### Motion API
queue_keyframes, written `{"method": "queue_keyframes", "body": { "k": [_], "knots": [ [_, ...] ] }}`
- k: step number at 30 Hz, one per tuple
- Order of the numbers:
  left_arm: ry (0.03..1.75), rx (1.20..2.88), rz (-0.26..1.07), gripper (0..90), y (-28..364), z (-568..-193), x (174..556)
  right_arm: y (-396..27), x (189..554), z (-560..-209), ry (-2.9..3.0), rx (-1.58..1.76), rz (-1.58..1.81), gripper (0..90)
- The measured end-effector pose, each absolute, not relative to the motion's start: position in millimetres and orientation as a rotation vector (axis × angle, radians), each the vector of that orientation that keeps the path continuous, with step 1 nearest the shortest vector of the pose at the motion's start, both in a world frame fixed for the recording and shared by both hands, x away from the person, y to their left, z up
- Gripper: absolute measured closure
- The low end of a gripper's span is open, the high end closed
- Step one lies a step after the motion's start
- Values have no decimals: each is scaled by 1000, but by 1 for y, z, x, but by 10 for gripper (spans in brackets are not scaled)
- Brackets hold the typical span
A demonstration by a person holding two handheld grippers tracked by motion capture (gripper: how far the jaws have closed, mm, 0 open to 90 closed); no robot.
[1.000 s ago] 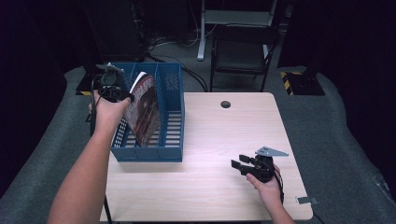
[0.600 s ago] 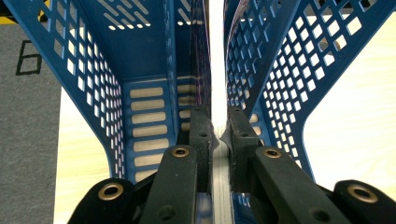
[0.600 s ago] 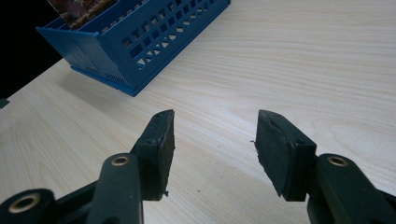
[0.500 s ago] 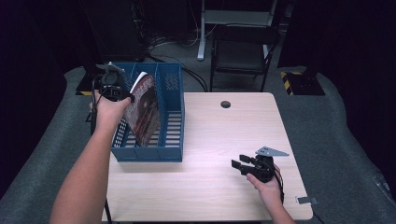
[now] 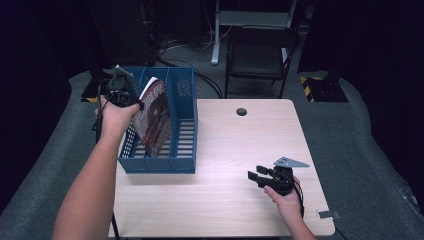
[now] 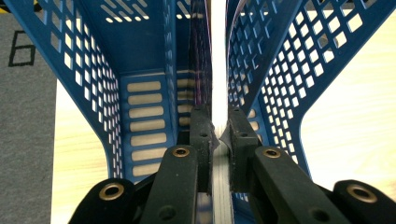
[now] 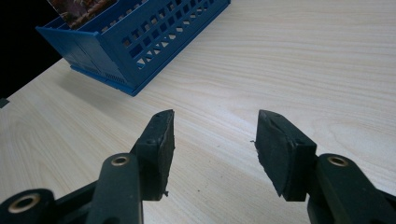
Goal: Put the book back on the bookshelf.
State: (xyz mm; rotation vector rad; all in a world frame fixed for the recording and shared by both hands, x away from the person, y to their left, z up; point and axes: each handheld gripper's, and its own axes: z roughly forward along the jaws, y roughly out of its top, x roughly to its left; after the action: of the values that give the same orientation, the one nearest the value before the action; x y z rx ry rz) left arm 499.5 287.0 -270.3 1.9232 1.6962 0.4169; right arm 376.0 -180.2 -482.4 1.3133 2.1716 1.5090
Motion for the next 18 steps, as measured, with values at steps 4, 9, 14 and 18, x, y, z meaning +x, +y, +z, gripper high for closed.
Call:
{"method": "queue_keyframes", "body": {
  "k": [4,9,14,18],
  "knots": [
    [1704,1929,417,827,286,-271,500,-180,376,-482,2178,1316,1508,468],
    [1714,1942,423,831,286,-273,500,-180,376,-482,2176,1316,1511,468],
    [1716,1939,420,838,287,-273,500,-179,376,-483,2183,1308,1506,468],
    [1709,1946,434,840,286,-273,500,-179,376,-483,2182,1316,1502,468]
  ]
}}
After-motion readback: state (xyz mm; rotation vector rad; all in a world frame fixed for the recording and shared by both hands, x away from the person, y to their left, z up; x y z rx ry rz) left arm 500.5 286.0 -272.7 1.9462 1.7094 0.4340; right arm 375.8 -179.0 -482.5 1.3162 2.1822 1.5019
